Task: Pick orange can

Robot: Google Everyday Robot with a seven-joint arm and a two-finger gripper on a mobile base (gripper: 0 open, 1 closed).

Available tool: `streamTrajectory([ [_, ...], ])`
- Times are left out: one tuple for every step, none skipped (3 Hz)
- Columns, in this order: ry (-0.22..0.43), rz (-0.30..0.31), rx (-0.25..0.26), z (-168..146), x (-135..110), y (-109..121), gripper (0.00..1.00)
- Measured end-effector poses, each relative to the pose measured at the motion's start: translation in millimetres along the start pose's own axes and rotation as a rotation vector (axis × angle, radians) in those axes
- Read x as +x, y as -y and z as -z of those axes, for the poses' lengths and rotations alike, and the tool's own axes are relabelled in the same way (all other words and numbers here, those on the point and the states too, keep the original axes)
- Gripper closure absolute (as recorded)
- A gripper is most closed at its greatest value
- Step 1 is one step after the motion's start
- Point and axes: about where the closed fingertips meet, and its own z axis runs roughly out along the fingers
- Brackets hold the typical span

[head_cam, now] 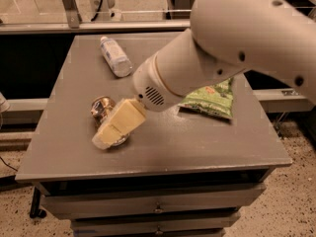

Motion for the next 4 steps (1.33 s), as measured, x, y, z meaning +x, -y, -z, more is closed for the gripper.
streamTrajectory([
  [-0.019,-0.048,0.036,-16.6,24.1,4.4,0.0],
  [-0.014,-0.08,0.062,-30.3,35.6,11.6,0.0],
  [0.009,-0.115,0.076,-42.0,38.0,18.3,0.0],
  [0.042,-0.148,0.078,-55.2,32.5,20.2,0.0],
])
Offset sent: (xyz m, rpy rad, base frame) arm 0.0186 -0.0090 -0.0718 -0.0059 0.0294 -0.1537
